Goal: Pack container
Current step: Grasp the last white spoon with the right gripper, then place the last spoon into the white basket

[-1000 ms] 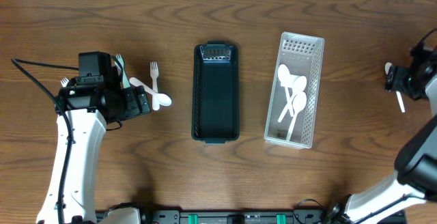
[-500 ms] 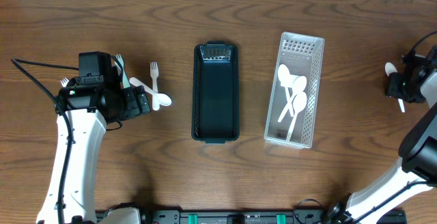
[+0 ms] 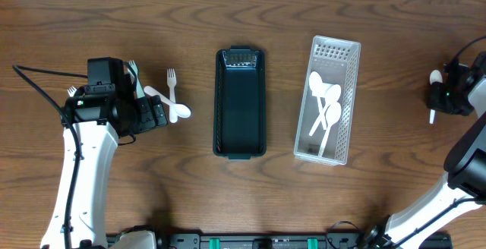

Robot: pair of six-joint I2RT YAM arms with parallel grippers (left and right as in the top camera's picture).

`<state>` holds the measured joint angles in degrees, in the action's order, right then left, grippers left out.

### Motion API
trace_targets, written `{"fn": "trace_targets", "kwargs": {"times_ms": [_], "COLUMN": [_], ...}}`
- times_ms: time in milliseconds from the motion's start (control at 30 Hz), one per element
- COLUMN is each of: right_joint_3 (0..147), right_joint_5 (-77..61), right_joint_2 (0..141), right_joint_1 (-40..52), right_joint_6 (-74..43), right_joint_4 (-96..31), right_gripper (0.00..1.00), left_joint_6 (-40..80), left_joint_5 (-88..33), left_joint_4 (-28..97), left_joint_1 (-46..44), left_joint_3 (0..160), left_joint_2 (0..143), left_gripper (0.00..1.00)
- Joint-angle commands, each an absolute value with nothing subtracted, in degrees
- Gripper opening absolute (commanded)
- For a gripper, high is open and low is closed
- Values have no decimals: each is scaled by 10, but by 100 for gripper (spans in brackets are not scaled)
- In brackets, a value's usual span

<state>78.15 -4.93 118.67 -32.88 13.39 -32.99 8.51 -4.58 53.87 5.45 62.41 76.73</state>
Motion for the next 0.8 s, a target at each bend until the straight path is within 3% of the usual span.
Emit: {"fn": "trace_targets", "kwargs": {"times_ms": [0,333,567,767], "right_joint_3": [764,765,765,747], "right_joint_5": [-55,-245,-220,-195], "right_joint_2": [1220,1048,912,919], "right_joint_1": [-332,-275,-147,-39], "right_joint_6": [93,7,-38,-70], "right_joint_4": [-354,-407,-459,-491], "right_gripper": [1,1,1,1], "left_joint_6": [75,75,75,75], "left_joint_5": [-49,-49,-49,-49], "left_joint_4": [542,542,542,542], "left_joint_1": [54,54,54,54], "left_joint_3": [632,632,632,632], "left_joint_2": [771,771,771,771], "left_gripper": [98,98,98,98]}}
